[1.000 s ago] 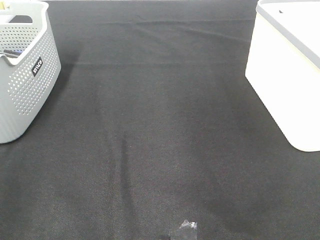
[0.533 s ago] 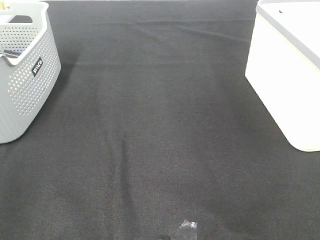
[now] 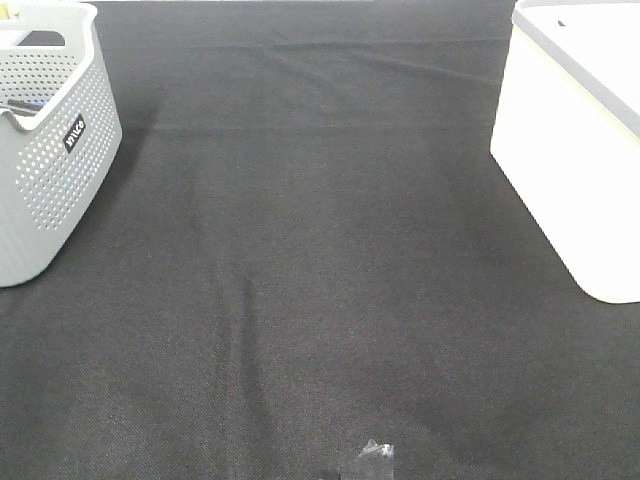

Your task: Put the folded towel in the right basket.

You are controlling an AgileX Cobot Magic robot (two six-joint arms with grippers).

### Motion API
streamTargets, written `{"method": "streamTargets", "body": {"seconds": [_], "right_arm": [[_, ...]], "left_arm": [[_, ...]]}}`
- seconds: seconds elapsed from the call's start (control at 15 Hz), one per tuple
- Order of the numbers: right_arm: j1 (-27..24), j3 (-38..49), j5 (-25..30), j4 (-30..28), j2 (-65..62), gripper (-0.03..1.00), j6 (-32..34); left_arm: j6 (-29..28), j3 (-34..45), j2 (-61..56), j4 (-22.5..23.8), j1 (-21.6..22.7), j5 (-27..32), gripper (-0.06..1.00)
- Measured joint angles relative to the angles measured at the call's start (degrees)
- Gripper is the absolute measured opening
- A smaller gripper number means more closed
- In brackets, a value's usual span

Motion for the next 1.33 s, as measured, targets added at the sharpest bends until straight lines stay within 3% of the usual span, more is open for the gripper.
{"method": "streamTargets", "body": {"seconds": [1.33], "right_arm": [[0.0, 1.3, -1.4, 0.3, -1.0, 0.97, 0.4]], "left_arm": [[0.0, 0.0, 0.0, 0.0, 0.0, 0.0, 0.97]]}}
